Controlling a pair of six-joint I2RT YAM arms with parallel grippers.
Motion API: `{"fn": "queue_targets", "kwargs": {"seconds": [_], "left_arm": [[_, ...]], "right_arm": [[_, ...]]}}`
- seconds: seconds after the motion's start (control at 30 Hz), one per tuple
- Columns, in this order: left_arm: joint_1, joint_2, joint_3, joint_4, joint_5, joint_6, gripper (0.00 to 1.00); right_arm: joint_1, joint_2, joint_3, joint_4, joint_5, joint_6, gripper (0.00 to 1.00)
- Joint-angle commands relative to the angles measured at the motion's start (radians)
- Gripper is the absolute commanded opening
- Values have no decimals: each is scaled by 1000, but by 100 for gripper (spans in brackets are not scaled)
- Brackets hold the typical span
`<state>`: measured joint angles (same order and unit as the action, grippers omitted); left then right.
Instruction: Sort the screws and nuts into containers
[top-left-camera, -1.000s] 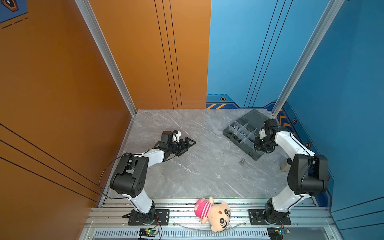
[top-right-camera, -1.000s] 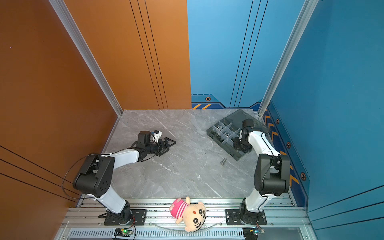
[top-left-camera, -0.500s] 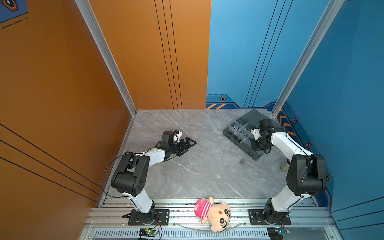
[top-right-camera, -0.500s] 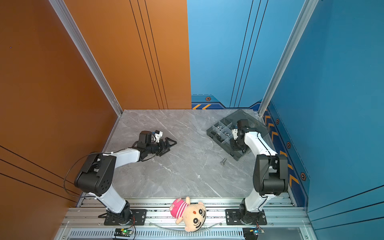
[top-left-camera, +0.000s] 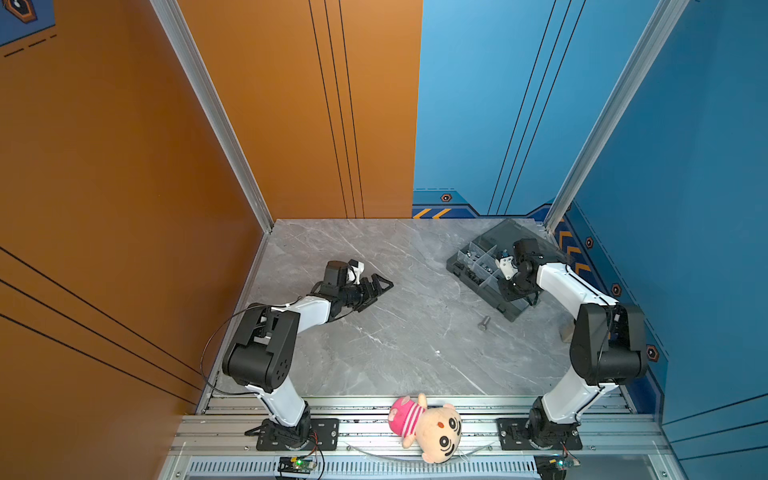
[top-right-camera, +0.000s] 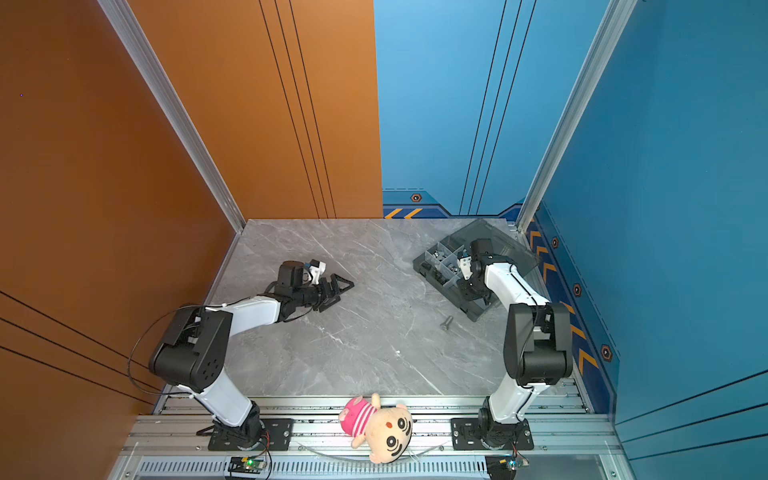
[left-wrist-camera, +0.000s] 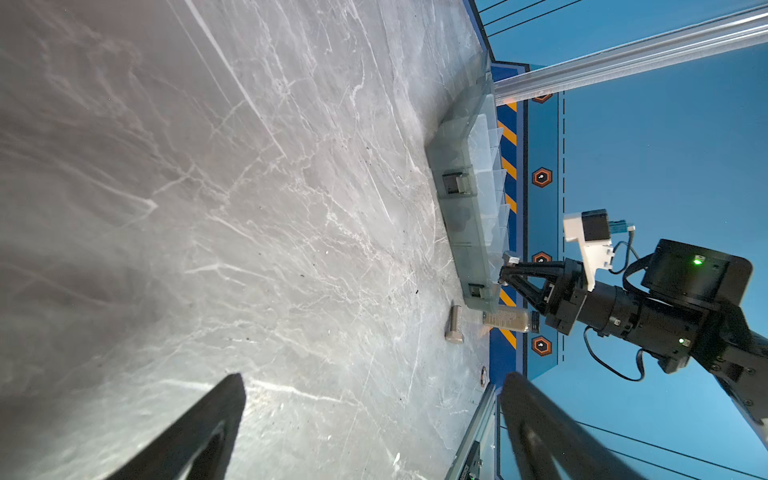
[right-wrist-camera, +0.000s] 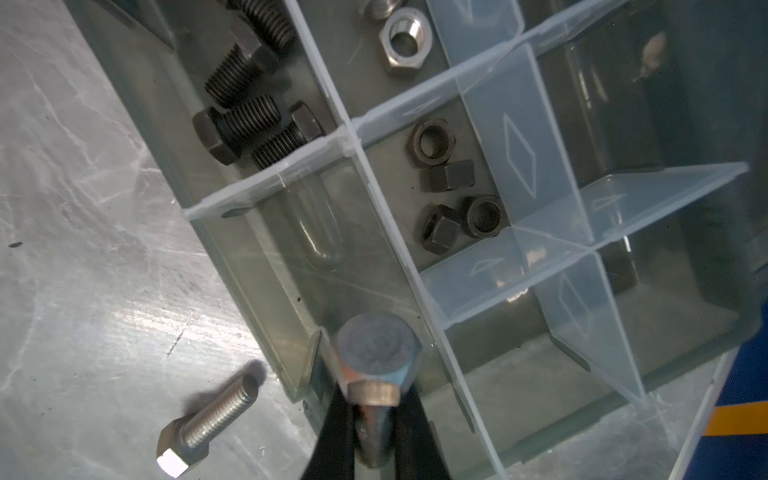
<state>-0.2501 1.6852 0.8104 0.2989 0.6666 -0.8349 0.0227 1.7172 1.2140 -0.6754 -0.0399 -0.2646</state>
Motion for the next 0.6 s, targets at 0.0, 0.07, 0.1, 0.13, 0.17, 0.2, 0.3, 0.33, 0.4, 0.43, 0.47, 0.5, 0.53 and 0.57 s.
{"fn": "queue_targets", "kwargs": {"seconds": [0.0,0.07,0.1,0.13,0.17,0.2,0.3,0.33,0.4,0.43,0.47,0.5,0.53,0.57], "left_arm": [[-8,4,18,9,13,15,98],[-6,4,17,9,13,14,98],[-7,2,15,9,13,13,98],[-6,2,16,8,13,14,98],[-6,2,16,9,13,14,98],[-7,2,16,8,12,14,98],[-7,2,15,9,12,14,98],[-7,3,15,8,12,14,98],[-7,2,15,9,12,14,98],[-8,2,15,9,13,14,98],[-7,1,15,9,13,15,98],[-7,1,15,9,13,14,98],[-7,1,15,9,13,14,98],[-6,0,13,9,13,14,98]], "right_arm": [[19,22,14,-6,39,-21,3],[26,31,17,-7,47,-19,6],[28,34,17,-7,49,-17,10],[29,36,19,-7,53,-15,13],[31,37,18,-7,57,-11,16],[31,36,20,-10,56,-9,19],[31,31,24,-10,59,4,25],[31,28,24,-12,56,6,26],[31,20,25,-12,53,14,29],[31,17,25,-13,52,17,30],[31,12,26,-15,53,23,31],[31,3,27,-15,56,32,31],[31,-5,28,-18,56,38,32],[31,-17,28,-19,53,49,32]]}}
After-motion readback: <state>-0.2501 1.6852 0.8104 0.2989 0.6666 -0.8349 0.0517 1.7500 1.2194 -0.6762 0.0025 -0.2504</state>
